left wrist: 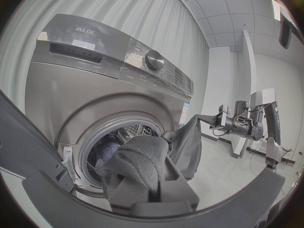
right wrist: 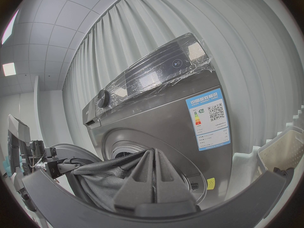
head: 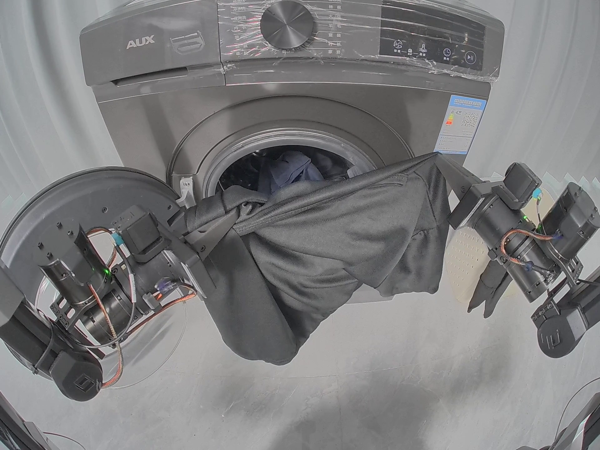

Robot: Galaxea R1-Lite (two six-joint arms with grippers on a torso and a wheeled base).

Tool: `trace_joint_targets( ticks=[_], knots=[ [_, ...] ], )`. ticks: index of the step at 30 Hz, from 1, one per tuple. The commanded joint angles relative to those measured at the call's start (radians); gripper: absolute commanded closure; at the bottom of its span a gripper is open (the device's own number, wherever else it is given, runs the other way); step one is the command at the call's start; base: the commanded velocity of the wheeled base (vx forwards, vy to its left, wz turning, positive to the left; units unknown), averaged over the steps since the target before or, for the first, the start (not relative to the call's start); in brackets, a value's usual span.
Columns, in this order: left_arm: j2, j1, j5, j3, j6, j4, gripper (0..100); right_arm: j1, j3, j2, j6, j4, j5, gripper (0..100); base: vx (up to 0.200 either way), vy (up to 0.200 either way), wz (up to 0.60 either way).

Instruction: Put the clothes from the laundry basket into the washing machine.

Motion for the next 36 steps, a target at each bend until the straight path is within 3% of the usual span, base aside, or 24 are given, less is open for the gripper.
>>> trace_joint_targets(
  ticks=[1, 7, 8, 18, 36],
  knots=[
    [-0.002, 0.000, 0.000, -0.001, -0.004, -0.001, 100, 0.002, 0.000, 0.001, 0.000, 0.000, 0.002, 100, 0.000, 0.000, 0.00],
    [-0.001, -0.003, -0.002, -0.004, -0.006, -0.001, 100, 0.005, 0.000, 0.002, 0.000, 0.000, 0.002, 100, 0.000, 0.000, 0.00],
    [-0.001, -0.003, -0.002, -0.004, -0.006, -0.001, 0, 0.005, 0.000, 0.002, 0.000, 0.000, 0.002, 100, 0.000, 0.000, 0.00],
    [0.012, -0.005, 0.000, -0.001, -0.018, -0.001, 0, 0.022, -0.006, -0.001, 0.000, 0.000, 0.001, 100, 0.000, 0.000, 0.00],
    [0.049, -0.019, 0.001, 0.014, -0.015, -0.001, 0, 0.067, 0.007, 0.004, 0.006, 0.000, 0.001, 100, 0.000, 0.000, 0.00]
  ],
)
